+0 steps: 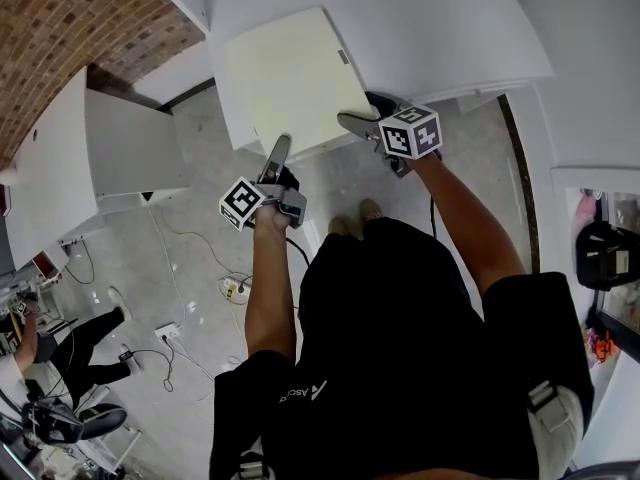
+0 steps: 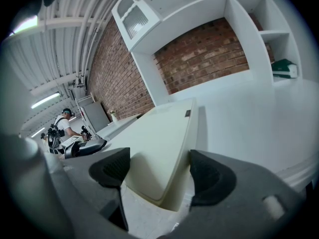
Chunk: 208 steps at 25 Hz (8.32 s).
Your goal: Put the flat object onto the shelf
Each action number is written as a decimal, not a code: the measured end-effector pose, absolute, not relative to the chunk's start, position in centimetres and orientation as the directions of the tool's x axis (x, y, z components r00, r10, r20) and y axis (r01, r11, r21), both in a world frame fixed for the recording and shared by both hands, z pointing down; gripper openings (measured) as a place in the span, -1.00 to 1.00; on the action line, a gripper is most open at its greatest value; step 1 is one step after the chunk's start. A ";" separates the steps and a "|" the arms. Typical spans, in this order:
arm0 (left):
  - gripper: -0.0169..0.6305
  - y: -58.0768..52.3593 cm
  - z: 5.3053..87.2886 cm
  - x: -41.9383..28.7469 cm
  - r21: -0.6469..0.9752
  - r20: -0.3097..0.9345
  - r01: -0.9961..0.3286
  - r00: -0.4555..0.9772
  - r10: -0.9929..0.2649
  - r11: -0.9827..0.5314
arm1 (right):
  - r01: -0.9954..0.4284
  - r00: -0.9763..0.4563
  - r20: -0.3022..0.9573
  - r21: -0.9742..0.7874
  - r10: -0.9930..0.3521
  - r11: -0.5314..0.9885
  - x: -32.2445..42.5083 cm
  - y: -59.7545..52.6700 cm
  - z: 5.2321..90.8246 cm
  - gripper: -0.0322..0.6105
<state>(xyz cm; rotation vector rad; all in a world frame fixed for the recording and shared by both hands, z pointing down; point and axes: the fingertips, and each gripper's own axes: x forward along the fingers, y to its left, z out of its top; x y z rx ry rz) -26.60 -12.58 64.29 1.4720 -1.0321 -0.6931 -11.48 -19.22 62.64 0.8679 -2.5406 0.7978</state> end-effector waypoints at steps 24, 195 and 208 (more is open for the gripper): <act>-0.09 -13.1 62.7 -26.7 0.997 0.055 -0.075 0.388 -0.920 0.028 | -0.609 -0.788 0.410 -0.412 -0.459 0.678 -11.4 -19.2 61.8 0.27; 0.18 -50.0 10.0 -2.7 0.658 -0.390 -0.502 0.410 -0.824 -0.561 | -0.617 -0.778 -0.281 0.170 -0.562 0.768 13.2 -53.1 3.9 0.17; 0.28 -50.4 11.2 -2.4 0.636 -0.251 -0.601 0.431 -0.866 -0.484 | -0.602 -0.794 -0.233 0.180 -0.561 0.778 12.7 -50.9 6.4 0.17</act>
